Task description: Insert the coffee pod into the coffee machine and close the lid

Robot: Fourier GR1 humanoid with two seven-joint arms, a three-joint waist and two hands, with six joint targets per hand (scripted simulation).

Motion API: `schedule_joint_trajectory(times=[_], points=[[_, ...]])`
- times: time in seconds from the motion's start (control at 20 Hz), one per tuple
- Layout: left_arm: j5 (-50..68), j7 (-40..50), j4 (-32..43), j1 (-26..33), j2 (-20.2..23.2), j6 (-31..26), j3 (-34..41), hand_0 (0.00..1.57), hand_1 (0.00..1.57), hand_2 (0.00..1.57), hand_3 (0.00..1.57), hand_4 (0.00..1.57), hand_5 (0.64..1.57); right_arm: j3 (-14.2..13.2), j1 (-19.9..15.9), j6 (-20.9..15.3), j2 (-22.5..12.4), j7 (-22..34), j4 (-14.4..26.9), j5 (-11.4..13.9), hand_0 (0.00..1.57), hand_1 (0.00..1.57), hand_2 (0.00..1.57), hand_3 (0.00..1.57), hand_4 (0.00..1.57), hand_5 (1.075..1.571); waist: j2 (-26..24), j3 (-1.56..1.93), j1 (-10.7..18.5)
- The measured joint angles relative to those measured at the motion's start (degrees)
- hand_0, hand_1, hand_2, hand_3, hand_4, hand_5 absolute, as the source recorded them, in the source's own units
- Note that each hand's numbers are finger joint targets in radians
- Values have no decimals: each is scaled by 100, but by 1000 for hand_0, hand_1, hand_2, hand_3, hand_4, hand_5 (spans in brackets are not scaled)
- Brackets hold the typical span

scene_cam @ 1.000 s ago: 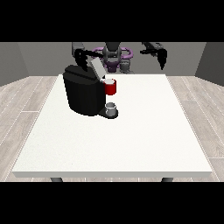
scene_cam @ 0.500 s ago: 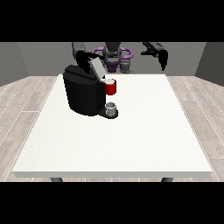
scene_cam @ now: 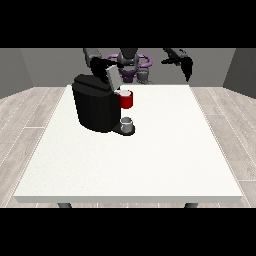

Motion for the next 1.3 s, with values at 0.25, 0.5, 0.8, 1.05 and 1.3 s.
schedule_joint_trajectory(times=[0.25, 0.5, 0.8, 1.05, 1.3], points=[[30, -184, 242, -122, 85, 22, 63, 0, 0, 0, 0, 181, 1571, 187, -267, 18, 114, 93, 99, 169, 0, 0, 0, 0, 0, 1571, 129, 5, -22], [101, -20, 219, -265, 140, 25, 31, 0, 0, 0, 0, 0, 1571, 295, -528, -41, 171, 118, 251, 378, 0, 0, 0, 0, 149, 1571, 100, 8, 58], [-11, -437, 149, -114, 20, 23, -183, 0, 0, 0, 0, 165, 1571, 361, -785, -91, 213, 194, 371, 575, 0, 0, 0, 0, 73, 1571, 61, 7, 128], [-58, -515, -55, 27, -184, 102, -402, 0, 0, 0, 0, 192, 1571, 338, -767, 5, 297, -7, 397, 533, 0, 0, 0, 0, 132, 1571, -61, 9, 131], [-36, -523, -13, 270, -258, 156, -422, 0, 0, 0, 0, 192, 1571, 610, -285, 177, 602, -273, 84, 298, 0, 0, 0, 0, 269, 1571, -410, 8, -74]])
